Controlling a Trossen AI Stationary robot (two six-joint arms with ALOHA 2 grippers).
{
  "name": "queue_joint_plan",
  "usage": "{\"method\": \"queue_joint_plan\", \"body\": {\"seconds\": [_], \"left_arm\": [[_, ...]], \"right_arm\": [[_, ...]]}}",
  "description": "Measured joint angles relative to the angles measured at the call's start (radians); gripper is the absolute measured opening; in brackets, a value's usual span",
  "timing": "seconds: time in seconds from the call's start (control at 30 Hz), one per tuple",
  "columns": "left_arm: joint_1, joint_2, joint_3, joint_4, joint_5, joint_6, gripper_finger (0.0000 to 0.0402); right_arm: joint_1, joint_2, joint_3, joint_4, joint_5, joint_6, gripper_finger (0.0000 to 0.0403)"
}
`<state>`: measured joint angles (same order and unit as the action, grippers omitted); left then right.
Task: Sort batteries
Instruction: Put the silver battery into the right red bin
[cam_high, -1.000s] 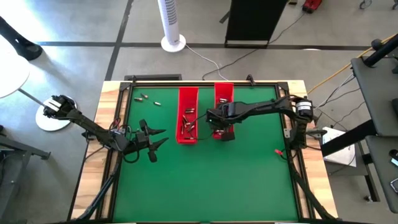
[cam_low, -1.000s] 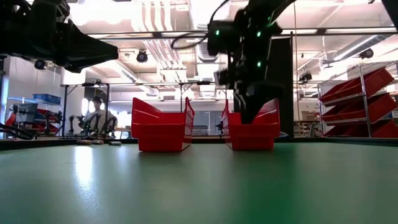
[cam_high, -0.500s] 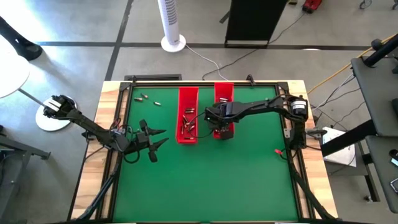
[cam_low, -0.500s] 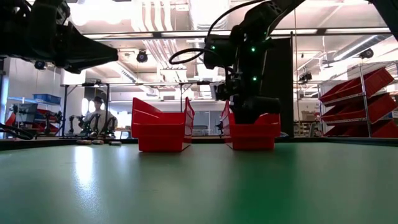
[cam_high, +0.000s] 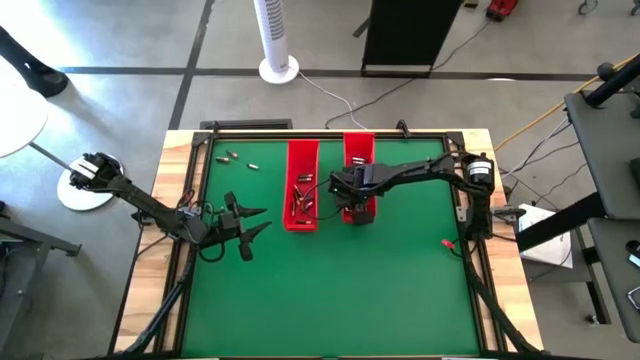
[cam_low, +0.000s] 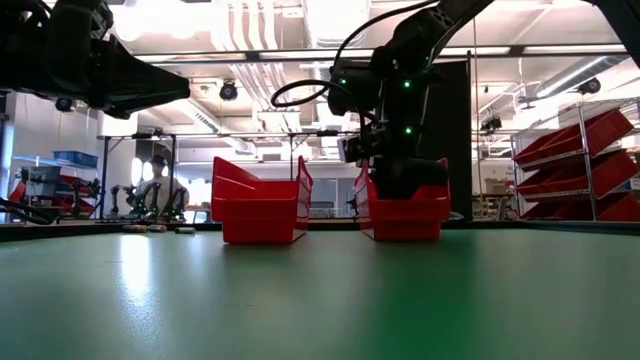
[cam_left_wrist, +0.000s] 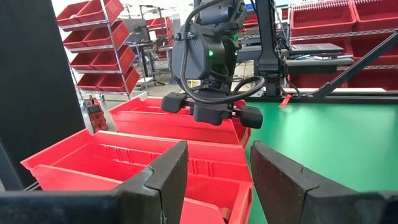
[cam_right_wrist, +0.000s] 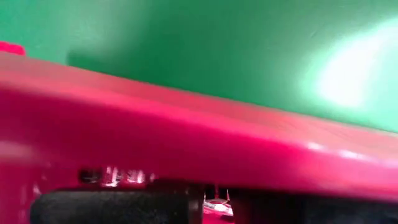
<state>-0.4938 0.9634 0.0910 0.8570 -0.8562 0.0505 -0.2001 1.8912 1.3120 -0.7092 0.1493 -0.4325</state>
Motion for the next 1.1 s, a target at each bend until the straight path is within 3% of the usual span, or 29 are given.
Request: {"method": "queue_joint_plan", "body": {"seconds": [0.23, 0.57, 0.8, 0.97, 1.1], "left_arm": [[0.0, 0.0, 0.0, 0.001, 0.0, -0.008, 0.0154], [0.001, -0.019, 0.013, -0.001, -0.072, -0.075, 0.0154], [0.016, -0.078, 0.028, -0.099, 0.032, -0.216, 0.0154], [0.018, -0.132, 0.135, -0.308, 0.07, -0.236, 0.0153], [0.06, -0.188, 0.306, -0.673, 0.087, -0.335, 0.0153]], "right_arm": [[0.001, 0.0, -0.003, 0.01, -0.001, 0.038, 0.0045], [0.009, 0.0, 0.001, 0.008, 0.002, 0.111, 0.0113], [0.055, -0.021, 0.06, -0.089, 0.101, 0.146, 0.0168], [0.115, -0.076, 0.097, -0.18, 0.156, 0.172, 0.0201], [0.164, -0.134, 0.137, -0.264, 0.193, 0.231, 0.0219]]}}
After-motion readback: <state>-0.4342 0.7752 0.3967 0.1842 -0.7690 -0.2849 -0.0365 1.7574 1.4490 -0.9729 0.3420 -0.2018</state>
